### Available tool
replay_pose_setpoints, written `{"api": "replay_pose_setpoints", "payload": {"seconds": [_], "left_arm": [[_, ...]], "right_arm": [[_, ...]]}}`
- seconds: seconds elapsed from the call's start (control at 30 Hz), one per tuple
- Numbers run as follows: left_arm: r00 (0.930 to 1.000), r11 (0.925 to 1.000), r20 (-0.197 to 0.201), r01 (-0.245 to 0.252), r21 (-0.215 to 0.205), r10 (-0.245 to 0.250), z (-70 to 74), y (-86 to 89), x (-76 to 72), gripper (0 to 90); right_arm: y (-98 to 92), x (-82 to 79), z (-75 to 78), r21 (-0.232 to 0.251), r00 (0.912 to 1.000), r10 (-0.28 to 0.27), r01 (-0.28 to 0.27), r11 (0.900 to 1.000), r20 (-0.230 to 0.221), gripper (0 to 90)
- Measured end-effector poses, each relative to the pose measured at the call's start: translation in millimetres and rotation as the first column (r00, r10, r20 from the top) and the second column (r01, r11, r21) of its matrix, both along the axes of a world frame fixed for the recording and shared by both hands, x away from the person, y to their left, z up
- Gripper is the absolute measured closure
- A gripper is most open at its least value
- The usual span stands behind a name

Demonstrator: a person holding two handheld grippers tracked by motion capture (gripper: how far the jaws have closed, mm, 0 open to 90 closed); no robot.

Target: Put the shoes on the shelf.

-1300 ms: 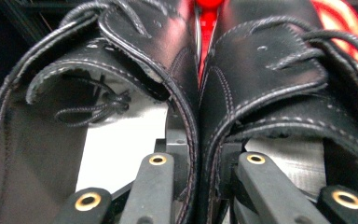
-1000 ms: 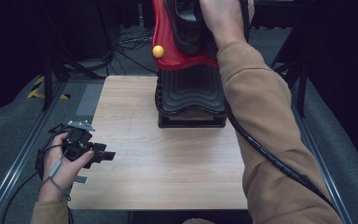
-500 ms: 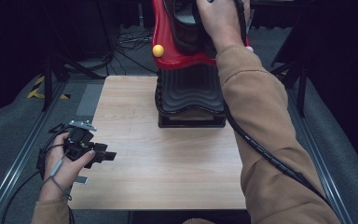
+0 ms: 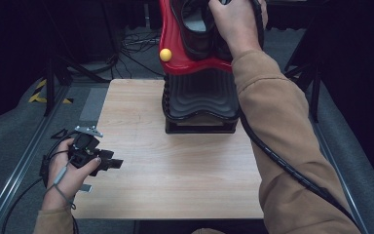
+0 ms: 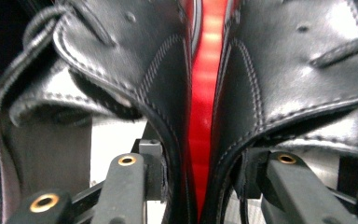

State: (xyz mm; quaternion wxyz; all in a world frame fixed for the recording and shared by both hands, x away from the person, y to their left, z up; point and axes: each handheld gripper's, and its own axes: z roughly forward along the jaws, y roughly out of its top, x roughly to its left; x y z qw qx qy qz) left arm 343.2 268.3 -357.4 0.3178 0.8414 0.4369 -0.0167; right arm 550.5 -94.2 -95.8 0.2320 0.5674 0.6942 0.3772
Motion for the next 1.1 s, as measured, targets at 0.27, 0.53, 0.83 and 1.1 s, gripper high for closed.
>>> {"api": "replay_pose_setpoints", "payload": {"seconds": [0.27, 0.53, 0.83, 1.1], "left_arm": [[0.9998, 0.9998, -0.001, 0.018, 0.008, -0.018, 0.1, -7.0, 3.2, 42.8], [0.9997, 0.9997, 0.0, 0.024, 0.01, -0.024, -0.9, -8.6, 5.8, 42.7], [0.9996, 0.9993, 0.003, 0.026, 0.028, -0.026, 0.7, -12.5, 2.2, 42.5], [0.9996, 0.9985, 0.0, 0.029, 0.046, -0.029, 0.8, -15.1, -1.4, 42.3]], "right_arm": [[-0.7, -7.8, -2.7, -0.011, 0.9994, 0.014, -0.015, 1.0, -0.032, 58.2], [-10.5, -18.6, -1.3, 0.033, 0.9966, 0.081, -0.082, 0.996, 0.015, 50.2], [-30.7, -53.9, 6.4, 0.023, 0.976, 0.194, -0.198, 0.98, 0.098, 48.4], [-63.6, -95.5, -2.6, -0.005, 0.9274, 0.337, -0.34, 0.94, 0.163, 47.3]]}}
